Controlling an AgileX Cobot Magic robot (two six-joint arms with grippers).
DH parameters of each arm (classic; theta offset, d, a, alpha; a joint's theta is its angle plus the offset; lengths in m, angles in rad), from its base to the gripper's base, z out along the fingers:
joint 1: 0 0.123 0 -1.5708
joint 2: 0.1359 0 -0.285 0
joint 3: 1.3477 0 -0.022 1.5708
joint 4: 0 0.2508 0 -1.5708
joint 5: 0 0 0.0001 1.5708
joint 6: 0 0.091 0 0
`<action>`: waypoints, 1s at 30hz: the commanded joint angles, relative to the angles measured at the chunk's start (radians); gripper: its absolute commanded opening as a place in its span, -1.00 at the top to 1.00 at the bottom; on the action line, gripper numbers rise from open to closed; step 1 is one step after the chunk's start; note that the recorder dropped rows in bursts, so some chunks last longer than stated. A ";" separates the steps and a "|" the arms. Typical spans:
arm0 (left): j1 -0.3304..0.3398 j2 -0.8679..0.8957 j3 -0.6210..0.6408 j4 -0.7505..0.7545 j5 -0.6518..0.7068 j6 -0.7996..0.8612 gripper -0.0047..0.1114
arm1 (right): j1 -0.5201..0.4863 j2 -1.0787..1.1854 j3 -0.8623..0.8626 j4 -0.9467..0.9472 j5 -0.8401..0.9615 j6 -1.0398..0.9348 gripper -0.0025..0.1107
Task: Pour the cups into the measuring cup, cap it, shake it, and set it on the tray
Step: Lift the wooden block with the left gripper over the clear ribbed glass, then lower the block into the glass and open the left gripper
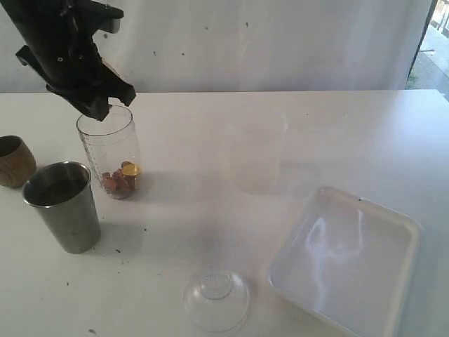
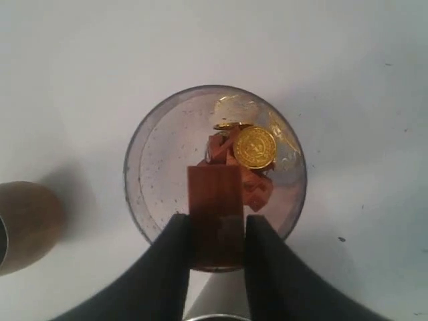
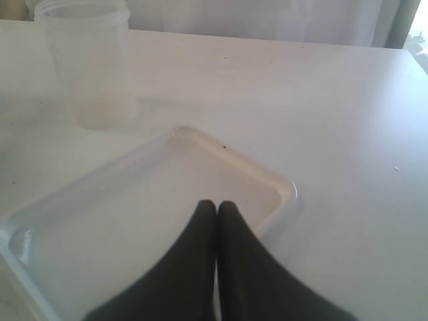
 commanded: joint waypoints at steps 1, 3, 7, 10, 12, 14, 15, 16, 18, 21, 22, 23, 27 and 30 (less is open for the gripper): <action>0.003 0.018 0.005 -0.015 -0.028 -0.011 0.92 | -0.003 -0.005 0.005 -0.003 -0.015 0.004 0.96; 0.003 0.030 0.005 -0.001 -0.037 -0.041 0.90 | -0.003 -0.005 0.005 -0.003 -0.015 0.004 0.96; 0.003 0.035 0.003 0.002 -0.059 -0.045 0.35 | -0.003 -0.005 0.005 -0.003 -0.015 0.004 0.96; 0.003 0.035 0.003 0.007 -0.050 -0.030 -0.11 | -0.003 -0.005 0.005 -0.003 -0.015 0.004 0.96; 0.003 0.035 0.003 0.031 -0.045 -0.028 -0.24 | -0.003 -0.005 0.005 -0.002 -0.015 0.004 0.96; 0.003 0.032 0.002 0.053 -0.045 -0.059 -0.24 | -0.003 -0.005 0.005 -0.002 -0.015 0.004 0.96; 0.003 0.024 0.002 0.097 -0.047 -0.098 -0.23 | -0.003 -0.005 0.005 -0.002 -0.015 0.004 0.96; 0.007 0.013 0.002 0.154 -0.049 -0.173 -0.20 | -0.003 -0.005 0.005 -0.002 -0.015 0.004 0.96; 0.038 0.002 0.001 0.130 -0.051 -0.216 -0.13 | -0.003 -0.005 0.005 -0.002 -0.015 0.004 0.96; 0.099 0.028 0.001 -0.061 -0.046 -0.166 0.05 | -0.003 -0.005 0.005 -0.002 -0.015 0.004 0.96; 0.108 0.034 0.001 -0.087 -0.043 -0.164 0.09 | -0.003 -0.005 0.005 -0.002 -0.015 0.004 0.96; 0.117 0.043 0.001 -0.098 -0.042 -0.164 0.14 | -0.003 -0.005 0.005 -0.002 -0.015 0.004 0.96; 0.129 0.079 0.001 -0.106 -0.040 -0.171 0.23 | -0.003 -0.005 0.005 -0.002 -0.015 0.004 0.96; 0.129 0.108 0.001 -0.106 -0.029 -0.167 0.23 | -0.003 -0.005 0.005 -0.002 -0.015 0.004 0.96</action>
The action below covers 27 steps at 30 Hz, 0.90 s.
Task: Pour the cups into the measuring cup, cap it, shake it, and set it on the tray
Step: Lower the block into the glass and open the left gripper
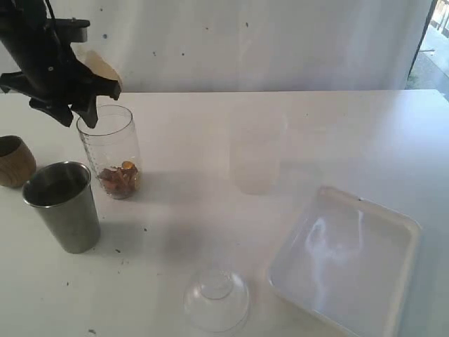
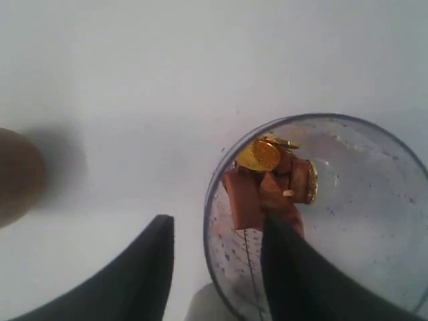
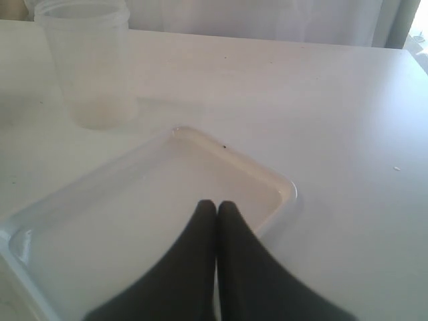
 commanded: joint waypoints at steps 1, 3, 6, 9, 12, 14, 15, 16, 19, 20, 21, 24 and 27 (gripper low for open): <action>0.005 0.041 0.000 -0.023 0.019 0.005 0.23 | -0.003 -0.005 0.005 -0.002 -0.015 0.004 0.96; 0.005 0.061 0.000 -0.025 0.026 0.008 0.23 | -0.003 -0.005 0.005 -0.002 -0.015 0.004 0.96; 0.005 0.079 0.000 -0.047 0.026 0.053 0.25 | -0.003 -0.005 0.005 -0.002 -0.015 0.004 0.96; 0.005 0.081 0.000 -0.117 0.015 0.140 0.54 | -0.003 -0.005 0.005 -0.002 -0.015 0.004 0.96; 0.001 0.081 0.000 -0.199 0.004 0.226 0.92 | -0.003 -0.005 0.005 -0.002 -0.015 0.004 0.96; -0.003 0.081 0.000 -0.204 -0.008 0.222 0.92 | -0.003 -0.005 0.005 -0.002 -0.015 0.004 0.96; -0.005 0.081 0.000 -0.204 -0.011 0.222 0.92 | -0.003 -0.005 0.005 -0.002 -0.015 0.004 0.96; -0.007 0.081 0.000 -0.206 -0.011 0.222 0.92 | -0.003 -0.005 0.005 -0.002 -0.015 0.004 0.96; -0.011 0.081 0.000 -0.249 0.015 0.238 0.92 | -0.003 -0.005 0.005 -0.002 -0.015 0.004 0.96; -0.011 0.081 0.000 -0.264 0.026 0.252 0.92 | -0.003 -0.005 0.005 -0.002 -0.015 0.004 0.96; -0.016 0.081 -0.003 -0.275 0.037 0.271 0.92 | -0.003 -0.005 0.005 -0.002 -0.015 0.004 0.96; -0.045 0.081 -0.033 -0.239 0.083 0.273 0.92 | -0.003 -0.005 0.005 -0.002 -0.015 0.004 0.96; -0.095 0.081 -0.084 -0.183 0.121 0.273 0.92 | -0.003 -0.005 0.005 -0.002 -0.015 0.004 0.96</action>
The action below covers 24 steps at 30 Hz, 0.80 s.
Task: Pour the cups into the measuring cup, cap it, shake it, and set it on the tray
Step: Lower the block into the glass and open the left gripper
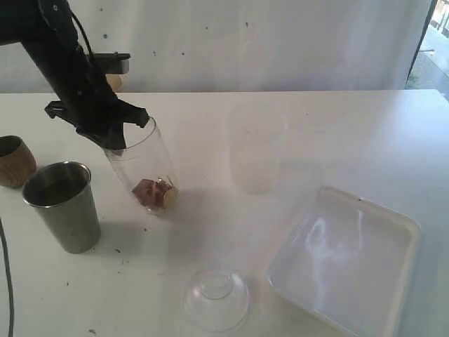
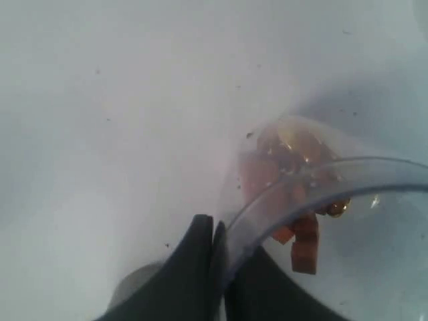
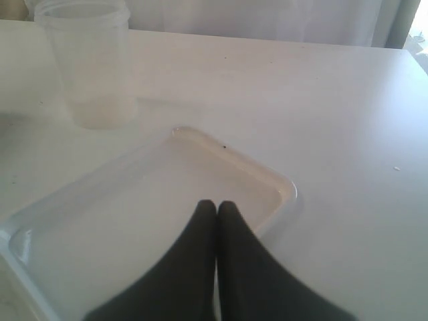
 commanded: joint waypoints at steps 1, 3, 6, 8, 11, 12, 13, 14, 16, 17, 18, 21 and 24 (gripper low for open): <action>-0.077 -0.011 -0.079 0.068 0.045 0.007 0.92 | -0.003 -0.005 0.005 -0.002 -0.015 0.004 0.96; -0.112 -0.011 -0.105 0.114 0.045 0.003 0.92 | -0.003 -0.005 0.005 -0.002 -0.015 0.004 0.96; -0.161 -0.011 -0.116 0.142 0.045 -0.004 0.92 | -0.003 -0.005 0.005 -0.002 -0.015 0.004 0.96; -0.190 -0.010 -0.116 0.150 0.045 -0.004 0.92 | -0.003 -0.005 0.005 -0.002 -0.015 0.004 0.96; -0.213 -0.001 -0.116 0.180 0.045 -0.016 0.92 | -0.003 -0.005 0.005 -0.002 -0.015 0.004 0.96; -0.213 0.002 -0.116 0.187 0.045 -0.023 0.92 | -0.003 -0.005 0.005 -0.002 -0.015 0.004 0.96; -0.213 0.003 -0.116 0.191 0.045 -0.025 0.92 | -0.003 -0.005 0.005 -0.002 -0.015 0.004 0.96; -0.213 0.008 -0.116 0.197 0.045 -0.027 0.92 | -0.003 -0.005 0.005 -0.002 -0.015 0.004 0.96; -0.213 0.010 -0.116 0.229 0.045 -0.039 0.92 | -0.003 -0.005 0.005 -0.002 -0.015 0.004 0.96; -0.213 0.012 -0.116 0.245 0.045 -0.046 0.92 | -0.003 -0.005 0.005 -0.002 -0.015 0.004 0.96; -0.213 0.012 -0.116 0.255 0.045 -0.051 0.92 | -0.003 -0.005 0.005 -0.002 -0.015 0.004 0.96; -0.213 0.012 -0.116 0.250 0.045 -0.049 0.92 | -0.003 -0.005 0.005 -0.002 -0.015 0.004 0.96; -0.213 0.012 -0.116 0.250 0.045 -0.049 0.90 | -0.003 -0.005 0.005 -0.002 -0.015 0.004 0.96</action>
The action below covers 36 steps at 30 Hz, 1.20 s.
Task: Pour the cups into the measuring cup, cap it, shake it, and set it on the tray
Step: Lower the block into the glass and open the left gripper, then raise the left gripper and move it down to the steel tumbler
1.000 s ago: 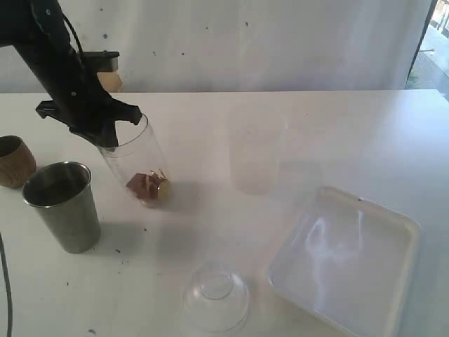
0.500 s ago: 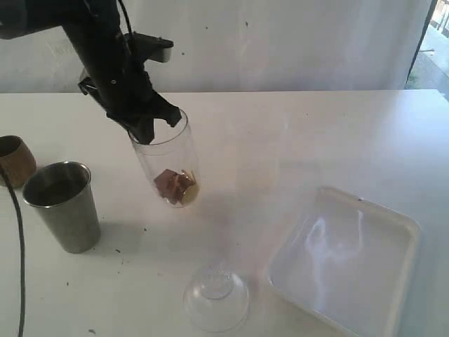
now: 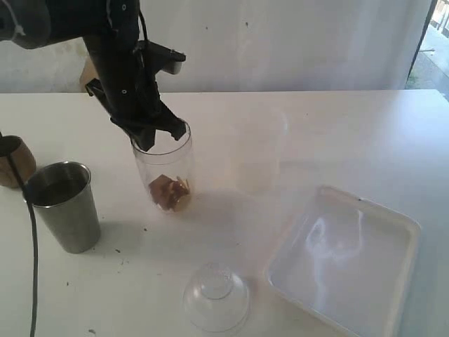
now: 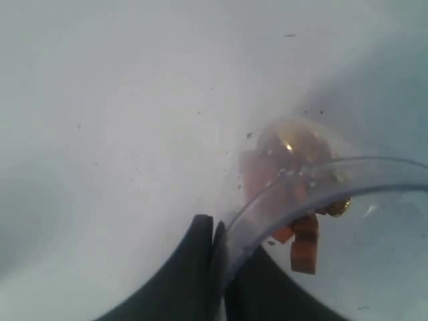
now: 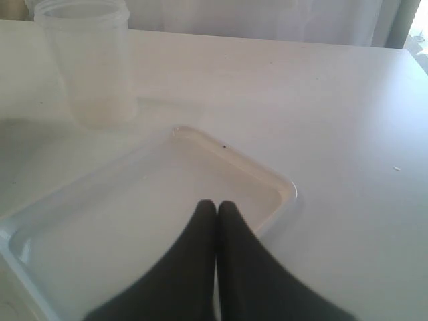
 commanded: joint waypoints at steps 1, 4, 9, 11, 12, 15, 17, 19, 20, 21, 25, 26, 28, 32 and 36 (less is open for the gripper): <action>-0.003 -0.009 -0.009 0.001 -0.002 -0.010 0.85 | -0.003 -0.005 0.005 -0.002 -0.015 0.004 0.96; -0.003 -0.009 -0.009 0.001 -0.002 -0.010 0.62 | -0.003 -0.005 0.005 -0.002 -0.015 0.004 0.96; -0.003 -0.009 -0.009 0.001 -0.002 -0.010 0.11 | -0.003 -0.005 0.005 -0.002 -0.015 0.004 0.96; -0.003 -0.009 -0.009 0.004 -0.002 -0.010 -0.06 | -0.003 -0.005 0.005 -0.002 -0.015 0.004 0.96; -0.003 -0.009 -0.009 0.004 -0.002 -0.005 -0.12 | -0.003 -0.005 0.005 -0.002 -0.015 0.004 0.96; -0.003 -0.026 -0.009 0.008 -0.002 0.007 -0.15 | -0.003 -0.005 0.005 -0.002 -0.015 0.004 0.96; -0.003 -0.054 -0.009 0.008 -0.002 0.036 -0.14 | -0.003 -0.005 0.005 -0.002 -0.015 0.004 0.96; -0.003 -0.087 -0.009 0.008 -0.002 0.046 -0.14 | -0.003 -0.005 0.005 -0.002 -0.015 0.004 0.96; -0.003 -0.104 -0.009 0.016 -0.002 0.048 -0.14 | -0.003 -0.005 0.005 -0.002 -0.015 0.004 0.96; -0.003 -0.119 -0.009 0.023 -0.002 0.048 -0.14 | -0.003 -0.005 0.005 -0.002 -0.015 0.004 0.96; 0.001 -0.193 -0.009 0.059 -0.002 0.035 -0.14 | -0.003 -0.005 0.005 -0.002 -0.015 0.004 0.96; 0.003 -0.215 -0.004 0.054 -0.002 0.021 -0.14 | -0.003 -0.005 0.005 -0.002 -0.015 0.004 0.96; 0.008 -0.263 0.016 0.041 -0.030 -0.015 -0.14 | -0.003 -0.005 0.005 -0.002 -0.015 0.004 0.96; 0.008 -0.425 0.144 0.056 -0.218 -0.048 -0.14 | -0.003 -0.005 0.005 -0.002 -0.015 0.004 0.96; 0.008 -0.681 0.438 0.048 -0.542 -0.050 -0.14 | -0.003 -0.005 0.005 -0.002 -0.015 0.004 0.96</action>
